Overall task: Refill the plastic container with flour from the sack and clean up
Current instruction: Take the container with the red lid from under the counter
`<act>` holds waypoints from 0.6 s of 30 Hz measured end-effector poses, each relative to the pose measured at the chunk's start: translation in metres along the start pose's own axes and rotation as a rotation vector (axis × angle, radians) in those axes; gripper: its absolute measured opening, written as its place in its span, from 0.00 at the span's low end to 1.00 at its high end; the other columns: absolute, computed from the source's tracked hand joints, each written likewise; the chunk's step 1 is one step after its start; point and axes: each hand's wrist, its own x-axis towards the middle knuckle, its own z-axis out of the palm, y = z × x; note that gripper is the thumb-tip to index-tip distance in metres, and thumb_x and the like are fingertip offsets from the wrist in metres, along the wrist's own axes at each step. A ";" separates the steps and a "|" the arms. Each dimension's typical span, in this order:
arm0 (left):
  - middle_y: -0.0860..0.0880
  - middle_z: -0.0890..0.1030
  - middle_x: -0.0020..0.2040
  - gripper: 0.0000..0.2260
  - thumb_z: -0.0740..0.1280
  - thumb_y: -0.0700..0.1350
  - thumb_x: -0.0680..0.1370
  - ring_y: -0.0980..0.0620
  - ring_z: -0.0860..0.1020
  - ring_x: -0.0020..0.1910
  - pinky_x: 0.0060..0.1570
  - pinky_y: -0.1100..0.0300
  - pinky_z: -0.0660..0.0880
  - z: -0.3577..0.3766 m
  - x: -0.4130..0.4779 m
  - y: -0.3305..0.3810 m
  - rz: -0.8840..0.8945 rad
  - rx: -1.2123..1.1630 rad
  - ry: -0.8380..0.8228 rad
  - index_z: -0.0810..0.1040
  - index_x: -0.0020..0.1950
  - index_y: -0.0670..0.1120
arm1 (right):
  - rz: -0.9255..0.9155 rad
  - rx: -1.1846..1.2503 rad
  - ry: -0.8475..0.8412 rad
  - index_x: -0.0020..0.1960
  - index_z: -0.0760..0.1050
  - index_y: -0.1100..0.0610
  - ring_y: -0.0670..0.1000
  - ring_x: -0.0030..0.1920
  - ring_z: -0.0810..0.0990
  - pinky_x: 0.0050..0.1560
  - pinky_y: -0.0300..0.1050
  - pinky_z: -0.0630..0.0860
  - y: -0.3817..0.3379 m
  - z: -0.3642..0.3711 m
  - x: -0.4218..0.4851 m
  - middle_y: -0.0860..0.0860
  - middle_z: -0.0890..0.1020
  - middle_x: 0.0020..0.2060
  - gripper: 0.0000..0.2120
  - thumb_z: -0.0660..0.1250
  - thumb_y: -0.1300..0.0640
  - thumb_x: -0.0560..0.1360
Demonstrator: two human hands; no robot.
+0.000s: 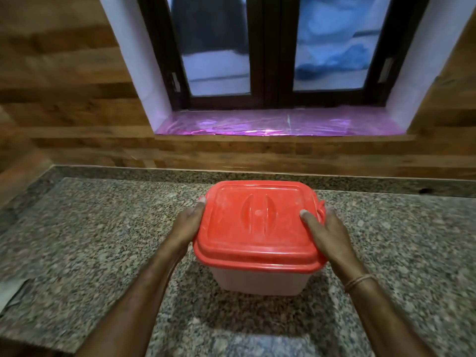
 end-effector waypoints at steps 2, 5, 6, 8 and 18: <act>0.46 0.78 0.30 0.31 0.56 0.66 0.83 0.49 0.78 0.29 0.32 0.59 0.76 0.001 0.008 -0.004 -0.011 0.039 0.050 0.80 0.39 0.42 | 0.007 -0.022 0.009 0.74 0.72 0.58 0.61 0.65 0.80 0.68 0.58 0.76 0.004 0.002 0.005 0.60 0.81 0.66 0.29 0.67 0.41 0.80; 0.45 0.79 0.34 0.27 0.55 0.61 0.85 0.49 0.79 0.32 0.36 0.55 0.80 -0.008 0.023 -0.016 -0.143 -0.065 0.083 0.82 0.44 0.42 | 0.031 0.007 -0.015 0.71 0.73 0.57 0.59 0.58 0.83 0.59 0.58 0.82 0.003 0.004 0.006 0.57 0.82 0.61 0.26 0.66 0.41 0.80; 0.42 0.80 0.38 0.26 0.57 0.59 0.85 0.47 0.80 0.37 0.44 0.49 0.83 -0.011 0.026 -0.021 -0.239 -0.163 0.055 0.82 0.49 0.38 | 0.051 0.044 -0.031 0.71 0.72 0.56 0.57 0.55 0.85 0.54 0.57 0.85 0.001 0.006 0.006 0.55 0.82 0.60 0.26 0.66 0.40 0.80; 0.37 0.82 0.49 0.22 0.64 0.54 0.84 0.40 0.81 0.48 0.60 0.36 0.79 -0.016 0.028 -0.030 -0.374 -0.288 -0.027 0.81 0.59 0.33 | 0.073 0.072 -0.044 0.71 0.70 0.55 0.54 0.51 0.85 0.46 0.54 0.86 -0.004 0.009 0.004 0.54 0.81 0.58 0.27 0.65 0.39 0.80; 0.44 0.86 0.56 0.27 0.71 0.66 0.75 0.45 0.88 0.49 0.44 0.49 0.85 -0.018 0.025 -0.012 -0.012 -0.233 -0.164 0.76 0.70 0.54 | 0.074 0.118 0.045 0.52 0.75 0.52 0.42 0.38 0.84 0.32 0.38 0.79 -0.014 0.026 -0.001 0.51 0.83 0.47 0.21 0.58 0.35 0.83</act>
